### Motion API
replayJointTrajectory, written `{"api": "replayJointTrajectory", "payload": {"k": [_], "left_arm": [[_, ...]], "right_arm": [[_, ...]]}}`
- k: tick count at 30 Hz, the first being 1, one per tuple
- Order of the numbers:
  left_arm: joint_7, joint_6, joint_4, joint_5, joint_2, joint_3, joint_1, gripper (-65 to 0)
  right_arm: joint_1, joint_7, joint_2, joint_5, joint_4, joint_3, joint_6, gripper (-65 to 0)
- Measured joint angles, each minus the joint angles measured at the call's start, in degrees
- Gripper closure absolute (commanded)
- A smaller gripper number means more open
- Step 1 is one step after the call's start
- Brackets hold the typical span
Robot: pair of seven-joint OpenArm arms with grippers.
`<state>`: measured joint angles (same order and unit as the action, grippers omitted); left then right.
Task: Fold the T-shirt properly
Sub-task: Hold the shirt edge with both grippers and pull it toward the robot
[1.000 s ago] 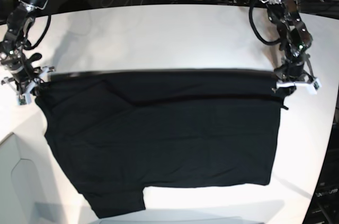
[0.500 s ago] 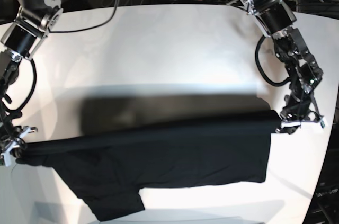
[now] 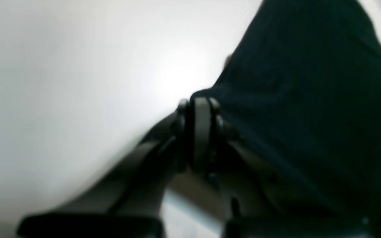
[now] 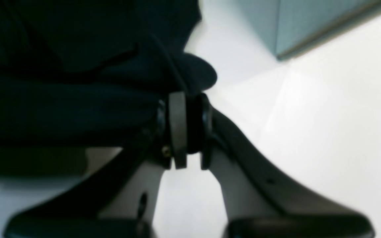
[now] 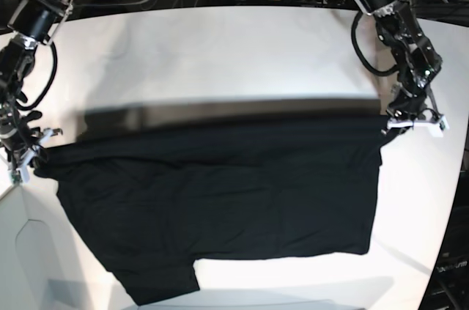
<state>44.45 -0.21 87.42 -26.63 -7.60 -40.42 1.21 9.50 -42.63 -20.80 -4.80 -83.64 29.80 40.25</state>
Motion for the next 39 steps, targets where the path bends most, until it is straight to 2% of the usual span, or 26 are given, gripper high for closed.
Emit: {"api": "replayJointTrajectory", "payload": {"k": [2,7,12,17,23,25,29,32,35,39], "left_arm": [[-0.1,0.0,0.3,-0.2,0.0,0.0,-0.3,-0.1],[0.0,0.0,3.0,-6.1,-0.7,-1.8,-0.9,-0.1],[-0.3,0.0,2.5,-6.9,-0.3,-1.9,2.0,-0.1],[-0.3,0.0,2.3,-6.9,-0.1,-1.9,4.9,-0.1],[-0.5,0.0,2.3,-7.1,0.0,-1.8,7.3,-0.1],[0.0,0.0,2.3,-7.1,0.0,-1.8,7.7,-0.1],[-0.5,0.0,2.7,-7.6,-0.1,-1.7,8.2,-0.1],[-1.0,-0.1,2.7,-7.5,0.0,-1.7,10.6,-0.1],[-0.9,0.0,2.7,-6.9,2.2,-1.9,13.4,-0.1],[-1.1,0.0,5.8,-7.3,2.6,-1.9,17.1,-0.1]], "right_arm": [[3.0,-0.5,0.2,-0.2,0.0,-0.1,0.0,0.0],[7.3,1.3,2.1,-1.2,-0.5,3.4,-0.1,0.0],[-0.3,-1.7,3.3,1.4,-0.1,4.5,0.0,0.0],[-4.7,1.2,3.1,0.9,-0.1,4.5,0.0,0.0],[-5.7,0.7,3.3,0.6,-0.2,5.3,0.0,0.0],[-5.1,-0.2,3.9,0.0,-2.8,7.3,0.0,0.0],[-4.7,1.5,5.1,1.5,-9.4,8.1,0.0,0.0],[-9.9,1.7,5.4,2.5,-10.4,8.0,0.0,0.0],[-16.2,0.2,5.8,3.3,-9.9,8.3,0.0,0.0],[-19.7,1.5,5.3,3.2,-10.2,8.3,0.0,0.0]]}}
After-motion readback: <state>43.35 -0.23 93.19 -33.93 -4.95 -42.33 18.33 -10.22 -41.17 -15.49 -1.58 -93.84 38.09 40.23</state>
